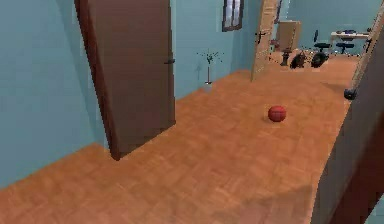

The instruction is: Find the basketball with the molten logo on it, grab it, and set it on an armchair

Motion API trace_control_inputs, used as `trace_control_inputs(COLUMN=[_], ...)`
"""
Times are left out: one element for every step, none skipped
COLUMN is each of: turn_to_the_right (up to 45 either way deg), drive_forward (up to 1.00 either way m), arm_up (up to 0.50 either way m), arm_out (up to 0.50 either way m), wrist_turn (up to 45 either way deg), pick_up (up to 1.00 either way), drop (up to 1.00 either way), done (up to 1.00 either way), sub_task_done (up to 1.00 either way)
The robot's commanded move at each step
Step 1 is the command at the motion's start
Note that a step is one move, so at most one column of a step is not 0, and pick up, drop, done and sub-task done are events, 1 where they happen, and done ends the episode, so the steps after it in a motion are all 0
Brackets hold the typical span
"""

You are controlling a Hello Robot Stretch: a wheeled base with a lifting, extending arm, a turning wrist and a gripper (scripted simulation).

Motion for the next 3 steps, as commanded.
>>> trace_control_inputs(turn_to_the_right=[0.0, 42.0, 0.0], drive_forward=[1.0, 0.0, 1.0], arm_up=[0.0, 0.0, 0.0], arm_out=[0.0, 0.0, 0.0], wrist_turn=[0.0, 0.0, 0.0], pick_up=[0.0, 0.0, 0.0], drop=[0.0, 0.0, 0.0], done=[0.0, 0.0, 0.0], sub_task_done=[0.0, 0.0, 0.0])
